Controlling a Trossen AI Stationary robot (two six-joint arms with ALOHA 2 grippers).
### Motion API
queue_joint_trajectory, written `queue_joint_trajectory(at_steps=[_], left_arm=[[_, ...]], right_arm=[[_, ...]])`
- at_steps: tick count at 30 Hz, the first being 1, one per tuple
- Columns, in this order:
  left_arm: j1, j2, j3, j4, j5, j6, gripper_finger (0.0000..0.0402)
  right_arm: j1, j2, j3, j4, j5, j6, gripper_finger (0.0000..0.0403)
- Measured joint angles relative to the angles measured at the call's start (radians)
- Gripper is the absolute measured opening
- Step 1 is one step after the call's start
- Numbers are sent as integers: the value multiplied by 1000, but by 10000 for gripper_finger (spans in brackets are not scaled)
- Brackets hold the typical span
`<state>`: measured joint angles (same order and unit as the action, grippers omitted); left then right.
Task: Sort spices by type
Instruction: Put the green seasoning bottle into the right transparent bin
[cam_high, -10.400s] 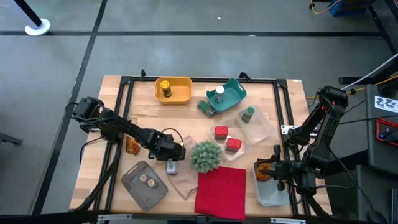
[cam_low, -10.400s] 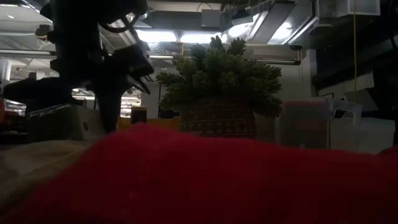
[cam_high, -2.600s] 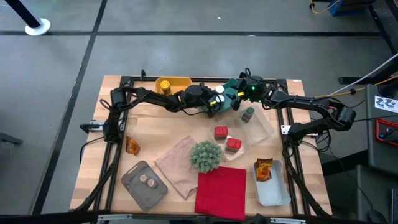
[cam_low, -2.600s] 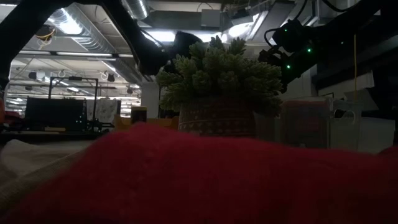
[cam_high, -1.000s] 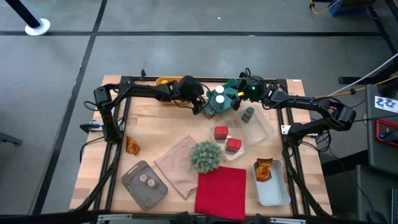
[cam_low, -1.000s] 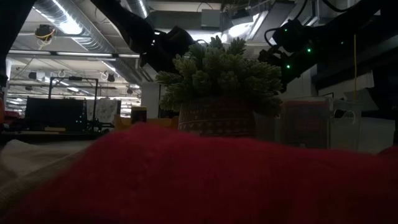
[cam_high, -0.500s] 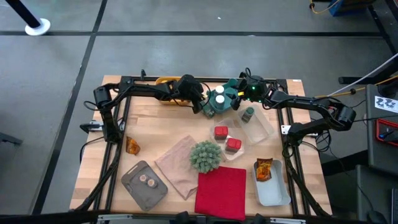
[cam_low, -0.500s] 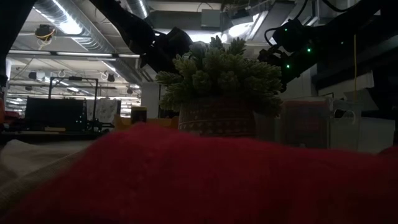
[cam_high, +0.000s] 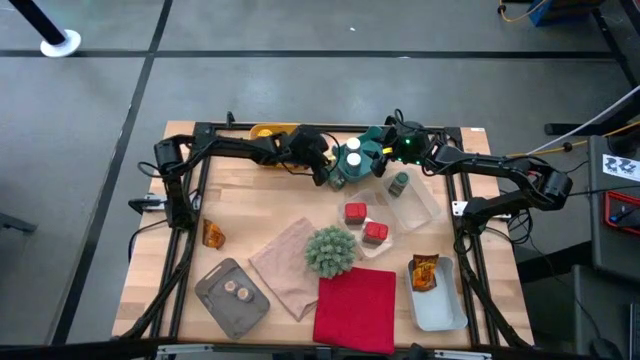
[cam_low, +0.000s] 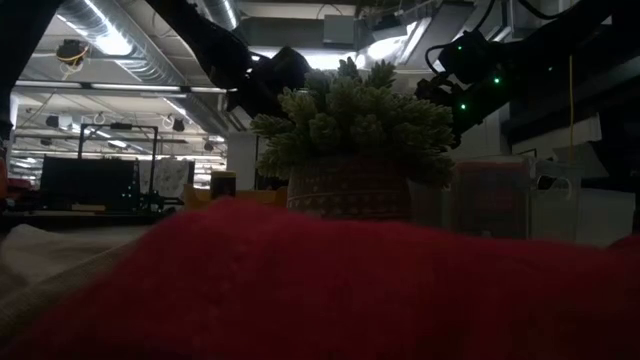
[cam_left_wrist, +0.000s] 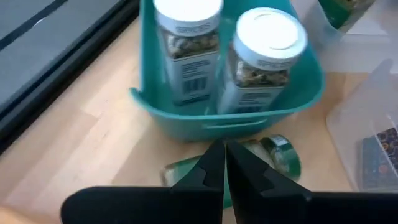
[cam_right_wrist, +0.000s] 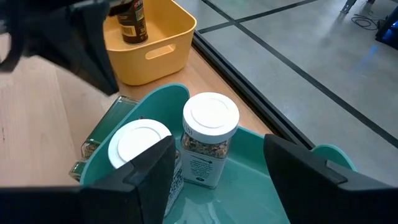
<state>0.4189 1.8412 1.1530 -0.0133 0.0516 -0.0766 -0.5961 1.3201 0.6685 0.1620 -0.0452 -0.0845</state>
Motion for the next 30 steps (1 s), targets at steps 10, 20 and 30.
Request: queue_joint_trajectory(at_steps=[10, 20, 30], left_arm=[[-25, 60, 0, 69, -22, -14, 1], [-25, 118, 0, 77, -23, -55, 1], [-25, 103, 4, -19, -21, -80, 1]], right_arm=[[1, 0, 0, -7, -8, 0, 245], [1, 0, 0, -6, -19, 0, 245], [1, 0, 0, -7, -19, 0, 245]])
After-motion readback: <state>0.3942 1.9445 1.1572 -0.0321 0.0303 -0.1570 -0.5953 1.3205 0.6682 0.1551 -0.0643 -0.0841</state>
